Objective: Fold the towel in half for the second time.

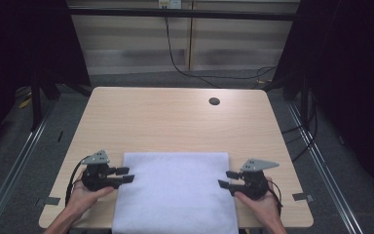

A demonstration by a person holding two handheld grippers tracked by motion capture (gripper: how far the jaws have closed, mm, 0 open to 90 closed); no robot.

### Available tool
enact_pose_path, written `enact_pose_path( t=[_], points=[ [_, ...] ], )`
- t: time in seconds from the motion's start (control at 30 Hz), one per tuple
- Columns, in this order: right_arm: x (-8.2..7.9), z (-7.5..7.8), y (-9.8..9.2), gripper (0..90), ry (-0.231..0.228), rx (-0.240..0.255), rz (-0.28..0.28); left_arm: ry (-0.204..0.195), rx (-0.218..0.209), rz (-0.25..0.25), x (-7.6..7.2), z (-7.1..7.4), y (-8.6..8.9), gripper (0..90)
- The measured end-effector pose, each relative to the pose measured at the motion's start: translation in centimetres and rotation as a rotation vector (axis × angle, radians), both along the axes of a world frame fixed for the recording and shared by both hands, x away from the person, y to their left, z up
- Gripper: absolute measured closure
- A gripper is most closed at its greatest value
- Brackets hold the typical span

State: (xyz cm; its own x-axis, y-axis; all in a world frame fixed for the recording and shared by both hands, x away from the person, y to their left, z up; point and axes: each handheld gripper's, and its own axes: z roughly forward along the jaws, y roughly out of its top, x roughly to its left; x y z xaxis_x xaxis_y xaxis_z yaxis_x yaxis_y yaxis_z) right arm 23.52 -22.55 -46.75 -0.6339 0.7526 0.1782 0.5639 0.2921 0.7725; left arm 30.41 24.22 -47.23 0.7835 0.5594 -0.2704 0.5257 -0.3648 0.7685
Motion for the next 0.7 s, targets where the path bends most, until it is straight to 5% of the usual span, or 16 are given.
enact_pose_path(
  t=[0.17,0.37,0.7],
  points=[
    [4.0,0.9,-0.5,45.9,-0.04,-0.002,-0.049,-0.031,-0.003,0.069,3.0,0.6,0.2,50.5],
    [8.0,0.9,-0.9,39.4,-0.033,0.004,-0.073,-0.008,-0.005,0.115,5.3,-0.4,1.0,44.2],
    [11.7,-2.2,0.1,36.4,0.059,-0.025,-0.06,0.054,0.036,0.104,7.0,-2.9,0.8,35.9]
  ],
)
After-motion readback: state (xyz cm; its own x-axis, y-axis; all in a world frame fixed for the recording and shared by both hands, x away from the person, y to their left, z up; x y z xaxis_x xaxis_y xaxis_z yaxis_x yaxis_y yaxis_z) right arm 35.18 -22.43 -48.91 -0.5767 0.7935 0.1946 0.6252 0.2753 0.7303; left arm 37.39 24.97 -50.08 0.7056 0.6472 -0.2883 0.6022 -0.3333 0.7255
